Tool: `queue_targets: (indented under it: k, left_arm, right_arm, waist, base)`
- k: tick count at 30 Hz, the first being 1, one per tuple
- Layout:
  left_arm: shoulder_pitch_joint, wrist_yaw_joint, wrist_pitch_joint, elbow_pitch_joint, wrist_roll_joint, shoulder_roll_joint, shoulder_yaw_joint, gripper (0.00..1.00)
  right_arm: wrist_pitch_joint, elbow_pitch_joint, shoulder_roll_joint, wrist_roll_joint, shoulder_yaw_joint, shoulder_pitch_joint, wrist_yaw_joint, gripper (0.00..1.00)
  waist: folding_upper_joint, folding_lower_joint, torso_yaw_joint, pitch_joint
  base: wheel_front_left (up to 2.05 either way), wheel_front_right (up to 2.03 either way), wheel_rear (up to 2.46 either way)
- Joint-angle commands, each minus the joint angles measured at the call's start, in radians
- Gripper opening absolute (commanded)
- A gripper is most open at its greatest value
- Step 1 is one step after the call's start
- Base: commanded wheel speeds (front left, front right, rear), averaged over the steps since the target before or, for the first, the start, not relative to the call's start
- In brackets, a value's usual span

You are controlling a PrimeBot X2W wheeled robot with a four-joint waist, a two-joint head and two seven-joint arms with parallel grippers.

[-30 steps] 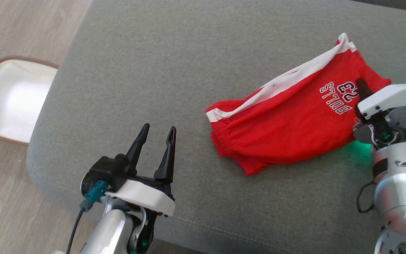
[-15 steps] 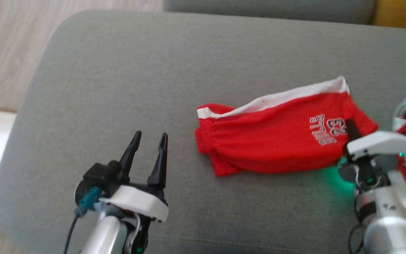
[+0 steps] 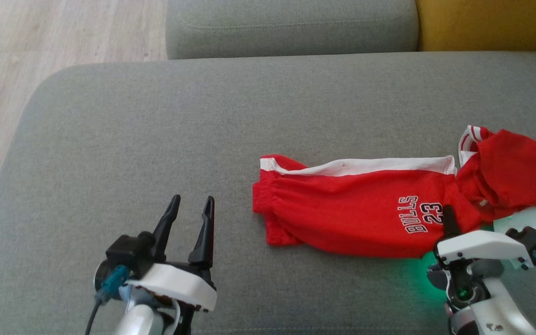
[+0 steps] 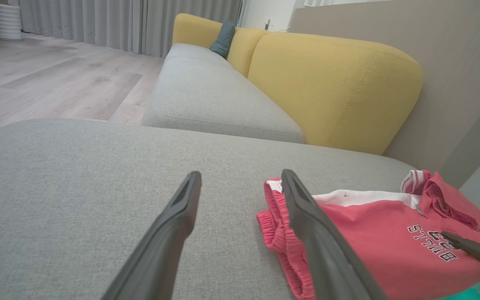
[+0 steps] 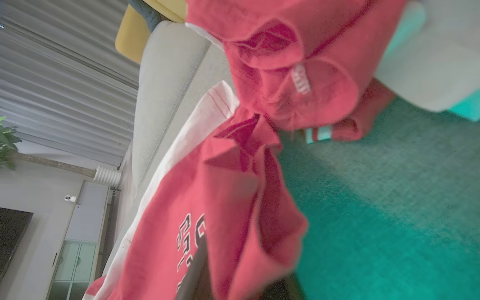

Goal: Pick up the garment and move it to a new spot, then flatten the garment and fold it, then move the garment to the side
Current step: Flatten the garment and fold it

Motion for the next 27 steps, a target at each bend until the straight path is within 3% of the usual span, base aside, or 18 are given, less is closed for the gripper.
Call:
queue_targets:
  k: [1,19,27]
  left_arm:
    - [-0.027,-0.004,-0.006,-0.029,0.011,0.001,0.036,1.0]
    - [0.024,-0.001,-0.006,-0.018,0.011,0.001,0.032,1.0]
    - [0.034,0.0,-0.006,-0.011,0.011,0.001,0.027,1.0]
  right_arm:
    - [-0.014,-0.035,0.005,-0.008,0.029,-0.031,-0.001,0.0]
    - [-0.114,-0.207,0.005,0.104,0.323,-0.036,-0.001,0.0]
    - [-0.152,-0.198,0.005,0.167,0.484,-0.088,-0.001,0.0]
  waist:
    - [0.0,0.0,0.001,-0.003]
    - [0.0,0.0,0.096,-0.068]
    - [0.0,0.0,0.167,-0.078]
  base:
    - [0.0,0.0,0.0]
    - [0.0,0.0,0.0]
    - [0.0,0.0,0.0]
